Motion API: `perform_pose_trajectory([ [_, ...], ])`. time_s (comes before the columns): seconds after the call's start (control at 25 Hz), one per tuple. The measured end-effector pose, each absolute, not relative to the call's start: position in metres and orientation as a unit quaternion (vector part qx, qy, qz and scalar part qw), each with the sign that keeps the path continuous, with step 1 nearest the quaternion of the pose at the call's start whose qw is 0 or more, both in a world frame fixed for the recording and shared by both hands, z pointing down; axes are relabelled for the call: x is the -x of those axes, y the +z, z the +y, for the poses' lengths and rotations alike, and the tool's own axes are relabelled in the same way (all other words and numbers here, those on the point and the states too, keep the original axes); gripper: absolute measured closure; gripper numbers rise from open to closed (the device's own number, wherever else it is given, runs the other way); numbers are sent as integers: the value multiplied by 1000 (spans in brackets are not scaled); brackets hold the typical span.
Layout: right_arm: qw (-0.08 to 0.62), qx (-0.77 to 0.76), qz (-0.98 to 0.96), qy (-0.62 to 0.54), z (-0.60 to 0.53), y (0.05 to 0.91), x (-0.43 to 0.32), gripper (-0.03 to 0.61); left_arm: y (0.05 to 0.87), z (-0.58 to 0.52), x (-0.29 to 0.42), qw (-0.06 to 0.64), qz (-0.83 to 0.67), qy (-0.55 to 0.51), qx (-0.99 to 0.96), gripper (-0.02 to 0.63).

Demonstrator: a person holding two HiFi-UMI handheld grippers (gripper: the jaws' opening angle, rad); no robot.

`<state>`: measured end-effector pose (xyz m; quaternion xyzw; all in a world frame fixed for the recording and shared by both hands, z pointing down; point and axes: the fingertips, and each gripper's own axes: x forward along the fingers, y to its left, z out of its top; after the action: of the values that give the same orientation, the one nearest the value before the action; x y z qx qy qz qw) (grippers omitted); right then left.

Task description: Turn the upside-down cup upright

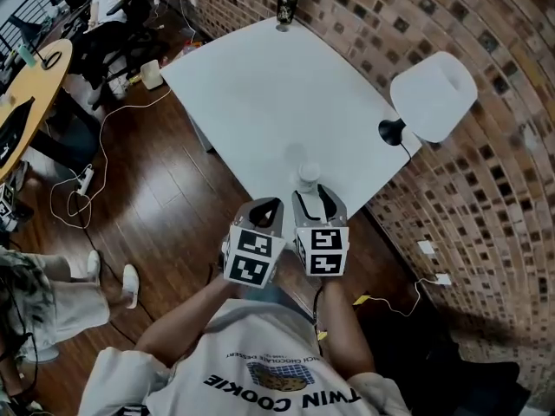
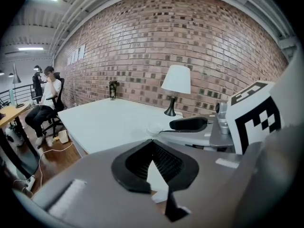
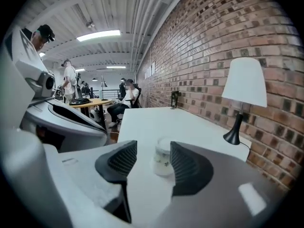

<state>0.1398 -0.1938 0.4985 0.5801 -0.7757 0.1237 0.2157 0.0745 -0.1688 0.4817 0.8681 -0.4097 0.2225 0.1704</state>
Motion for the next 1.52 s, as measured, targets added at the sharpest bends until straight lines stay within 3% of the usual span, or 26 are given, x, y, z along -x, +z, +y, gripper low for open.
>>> perform_pose_trajectory([
  [0.2, 273, -549, -782, 115, -231, 510, -148, 330, 481, -192, -79, 171, -426, 223, -860, 611],
  [0.44, 364, -492, -784, 105, -253, 526, -146, 327, 485, -212, -68, 183, -443, 220, -850, 611],
  [0.88, 336, -502, -778, 169, -271, 539, -150, 327, 486, -246, -62, 188, -421, 215, -861, 611],
  [1.0, 254, -526, -777, 236, -272, 532, -156, 327, 487, -251, -64, 188, -410, 217, -866, 611],
  [1.16, 35, -539, -739, 403, -269, 527, -173, 327, 486, -260, -67, 185, -399, 217, -871, 611],
  [1.28, -81, -529, -690, 488, -262, 538, -189, 327, 486, -261, -71, 184, -392, 218, -875, 611],
  [1.52, -179, -515, -637, 545, -248, 558, -205, 327, 490, -260, -73, 185, -384, 225, -876, 611],
])
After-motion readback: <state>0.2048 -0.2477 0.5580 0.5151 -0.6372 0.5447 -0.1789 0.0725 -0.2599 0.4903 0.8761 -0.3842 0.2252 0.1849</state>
